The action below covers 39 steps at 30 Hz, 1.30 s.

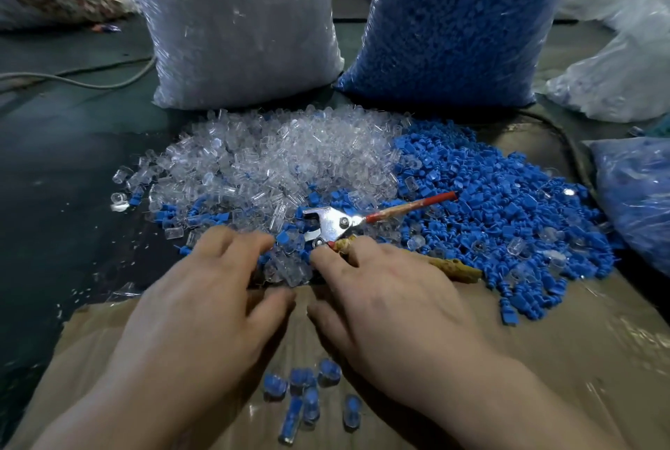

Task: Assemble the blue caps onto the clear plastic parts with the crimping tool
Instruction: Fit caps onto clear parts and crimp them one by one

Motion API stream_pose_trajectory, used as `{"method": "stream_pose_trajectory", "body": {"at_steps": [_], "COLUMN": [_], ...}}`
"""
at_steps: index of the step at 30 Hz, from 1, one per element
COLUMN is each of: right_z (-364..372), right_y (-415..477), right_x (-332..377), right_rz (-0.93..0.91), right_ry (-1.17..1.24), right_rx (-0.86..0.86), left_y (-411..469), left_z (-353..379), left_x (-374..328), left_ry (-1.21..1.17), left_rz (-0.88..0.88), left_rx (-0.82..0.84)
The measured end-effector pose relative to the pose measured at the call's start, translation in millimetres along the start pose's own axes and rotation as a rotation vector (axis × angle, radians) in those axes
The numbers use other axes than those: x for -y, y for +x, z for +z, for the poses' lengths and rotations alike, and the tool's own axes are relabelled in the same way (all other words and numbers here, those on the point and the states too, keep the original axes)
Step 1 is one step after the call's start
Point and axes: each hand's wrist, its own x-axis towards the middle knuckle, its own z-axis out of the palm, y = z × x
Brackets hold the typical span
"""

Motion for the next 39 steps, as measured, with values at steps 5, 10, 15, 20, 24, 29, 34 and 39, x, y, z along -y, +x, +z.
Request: {"method": "stream_pose_trajectory", "body": {"at_steps": [5,10,15,20,24,29,34,39], "right_z": [3.1,3.5,6.0,5.7,4.7,-5.4,-24.5,-23.8], "right_y": [3.7,4.0,4.3,3.2,2.0,-1.3,-6.1,-1.6], "right_x": [0.2,-4.4,-6.1,-3.6,-4.2,-6.3,-49.2,-78.4], "right_rz": [0.021,0.012,0.013,-0.029,-0.020,0.060,0.358,0.594], "right_ry": [-0.008,0.007,0.017,0.067,0.122,0.160,-0.061,-0.229], "right_rx": [-0.002,0.001,-0.019,0.003,0.011,-0.023,-0.199,0.074], "left_y": [-2.6,-1.6,-3.2,-2.3,-2.3,-2.8,-6.1,-9.6], "left_z": [4.3,4.5,5.8,11.0,11.0,11.7,12.0,8.7], "left_x": [-10.1,-6.7,-7.3,-6.0,-7.0,-7.2,-9.8,-11.6], "left_ry": [0.016,-0.145,-0.245,-0.280,-0.186,-0.200,-0.450,-0.593], "left_rz": [0.060,0.105,0.169,0.172,0.172,0.094,-0.056,-0.095], "left_rx": [0.041,0.051,0.020,-0.017,-0.034,-0.052,-0.131,-0.136]}}
